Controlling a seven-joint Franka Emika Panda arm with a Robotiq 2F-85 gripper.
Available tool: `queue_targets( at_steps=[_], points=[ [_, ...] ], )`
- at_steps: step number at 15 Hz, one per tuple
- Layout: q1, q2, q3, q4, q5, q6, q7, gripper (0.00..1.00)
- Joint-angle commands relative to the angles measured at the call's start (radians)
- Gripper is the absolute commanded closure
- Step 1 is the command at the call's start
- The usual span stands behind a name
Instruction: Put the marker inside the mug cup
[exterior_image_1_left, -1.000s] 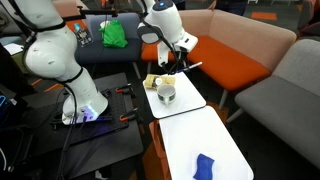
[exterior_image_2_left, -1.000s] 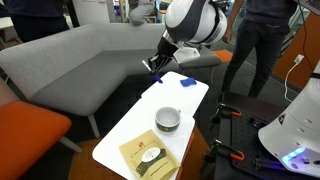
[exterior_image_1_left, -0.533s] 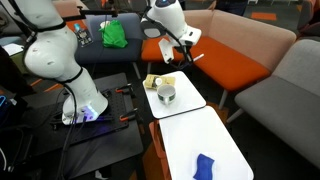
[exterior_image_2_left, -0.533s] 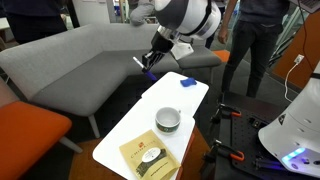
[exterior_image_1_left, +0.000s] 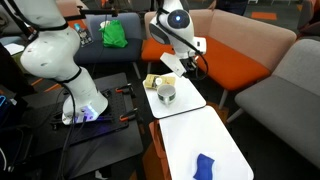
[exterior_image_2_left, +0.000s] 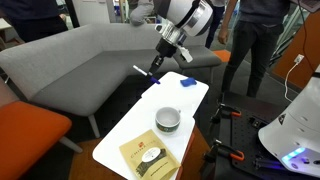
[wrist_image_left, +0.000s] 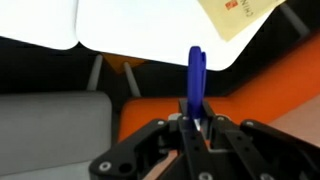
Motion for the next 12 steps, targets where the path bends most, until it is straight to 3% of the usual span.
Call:
queue_targets(
  at_steps=[1, 4, 7, 8, 12],
  points=[
    [-0.061, 0.087, 0.011, 0.035, 0.124, -0.092, -0.350, 0.96],
    [-0.096, 0.160, 0.014, 0.037, 0.187, -0.164, -0.611, 0.96],
    [-0.117, 0.196, 0.013, 0.033, 0.177, -0.255, -0.785, 0.96],
    [-0.050, 0.196, -0.064, 0.031, 0.190, -0.313, -0.844, 0.96],
    [-0.038, 0.218, -0.134, 0.025, 0.151, -0.526, -1.024, 0.96]
  ],
)
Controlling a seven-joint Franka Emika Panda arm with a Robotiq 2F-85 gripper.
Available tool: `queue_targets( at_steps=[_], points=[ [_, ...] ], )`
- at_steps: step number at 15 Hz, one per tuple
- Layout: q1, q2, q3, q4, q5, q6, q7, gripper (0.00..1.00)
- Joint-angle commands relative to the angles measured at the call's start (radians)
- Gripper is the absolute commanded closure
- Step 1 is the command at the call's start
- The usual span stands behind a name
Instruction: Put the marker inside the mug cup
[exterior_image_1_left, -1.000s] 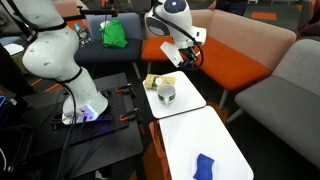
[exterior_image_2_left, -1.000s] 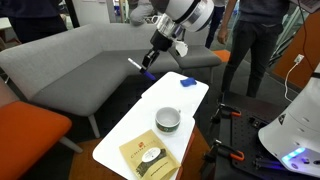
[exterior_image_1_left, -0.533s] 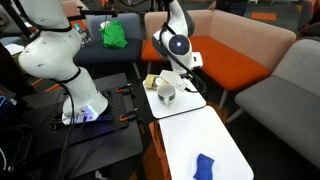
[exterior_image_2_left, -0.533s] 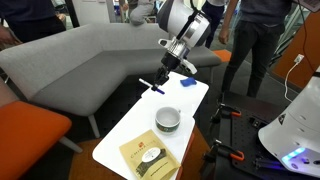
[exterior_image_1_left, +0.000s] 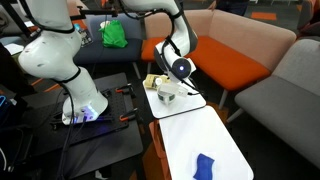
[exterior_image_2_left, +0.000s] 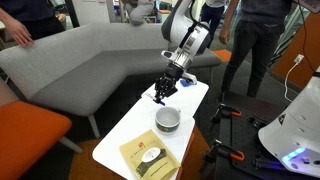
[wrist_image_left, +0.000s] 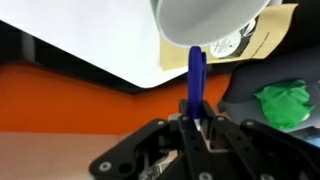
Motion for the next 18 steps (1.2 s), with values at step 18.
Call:
queue_targets(
  at_steps=[18],
  points=[
    [0.004, 0.297, -0.165, 0.155, -0.036, -0.386, -0.247, 0.81]
  ],
)
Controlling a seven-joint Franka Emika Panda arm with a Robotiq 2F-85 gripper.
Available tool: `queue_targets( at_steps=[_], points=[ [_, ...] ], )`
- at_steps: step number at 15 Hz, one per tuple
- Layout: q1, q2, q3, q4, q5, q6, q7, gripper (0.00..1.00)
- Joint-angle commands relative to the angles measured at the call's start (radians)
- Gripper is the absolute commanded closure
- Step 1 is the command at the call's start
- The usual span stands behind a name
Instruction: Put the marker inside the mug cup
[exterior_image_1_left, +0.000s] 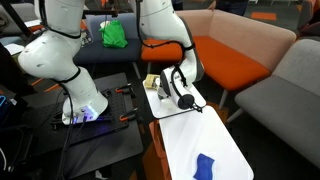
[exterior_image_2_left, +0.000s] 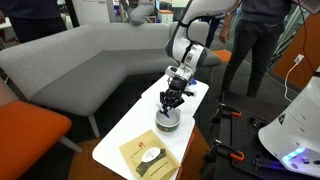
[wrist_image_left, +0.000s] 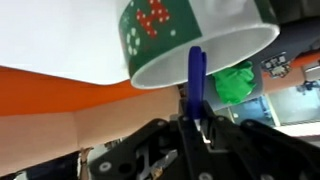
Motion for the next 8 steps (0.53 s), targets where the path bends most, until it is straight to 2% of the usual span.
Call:
queue_targets(
  at_steps=[1, 3, 6, 7, 8],
  points=[
    [0.015, 0.025, -0.037, 0.011, 0.013, -0.038, 0.018, 0.58],
    [0.023, 0.013, -0.048, -0.006, 0.006, -0.029, 0.020, 0.53],
    [0.010, -0.040, -0.018, -0.046, 0.009, 0.002, 0.001, 0.32],
    [0.017, -0.061, -0.015, -0.063, 0.008, 0.012, 0.001, 0.24],
    [0.047, -0.076, -0.040, -0.071, 0.019, 0.002, 0.011, 0.17]
  ],
)
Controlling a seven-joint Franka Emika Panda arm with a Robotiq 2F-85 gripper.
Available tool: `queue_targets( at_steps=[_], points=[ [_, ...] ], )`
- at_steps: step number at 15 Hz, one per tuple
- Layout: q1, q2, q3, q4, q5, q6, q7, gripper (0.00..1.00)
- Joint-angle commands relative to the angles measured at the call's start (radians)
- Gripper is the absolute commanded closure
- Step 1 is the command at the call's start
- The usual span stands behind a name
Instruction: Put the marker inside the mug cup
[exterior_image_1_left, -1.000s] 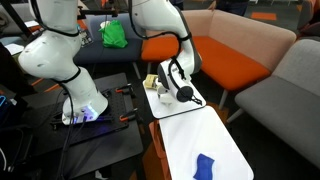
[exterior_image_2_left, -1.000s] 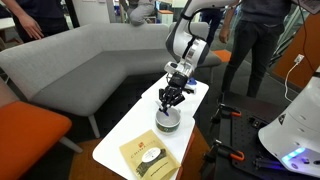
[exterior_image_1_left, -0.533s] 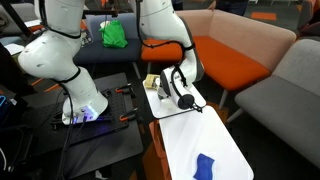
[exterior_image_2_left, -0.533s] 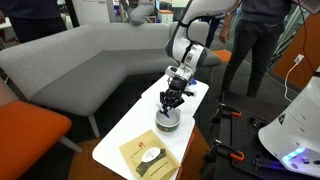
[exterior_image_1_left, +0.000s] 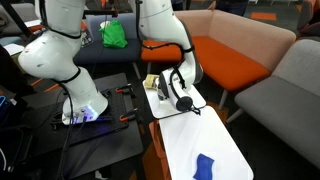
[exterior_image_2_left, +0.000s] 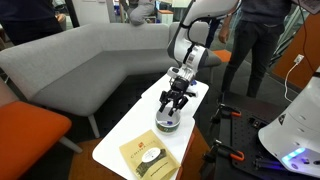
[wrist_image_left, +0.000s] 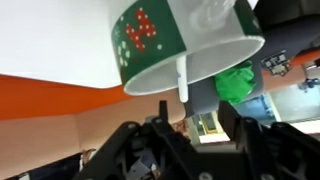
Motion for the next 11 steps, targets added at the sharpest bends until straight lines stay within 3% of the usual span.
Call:
queue_targets(
  at_steps=[1, 2, 3, 7, 11],
  points=[
    [0.049, -0.094, -0.027, -0.070, 0.017, 0.007, 0.005, 0.10],
    [0.058, -0.117, -0.032, -0.085, 0.021, 0.014, 0.015, 0.02],
    [0.070, -0.140, -0.040, -0.101, 0.030, 0.031, 0.047, 0.00],
    [0.103, -0.251, -0.064, -0.184, 0.080, 0.088, 0.160, 0.00],
    [0.164, -0.377, -0.068, -0.272, 0.072, 0.241, 0.295, 0.00]
  ],
)
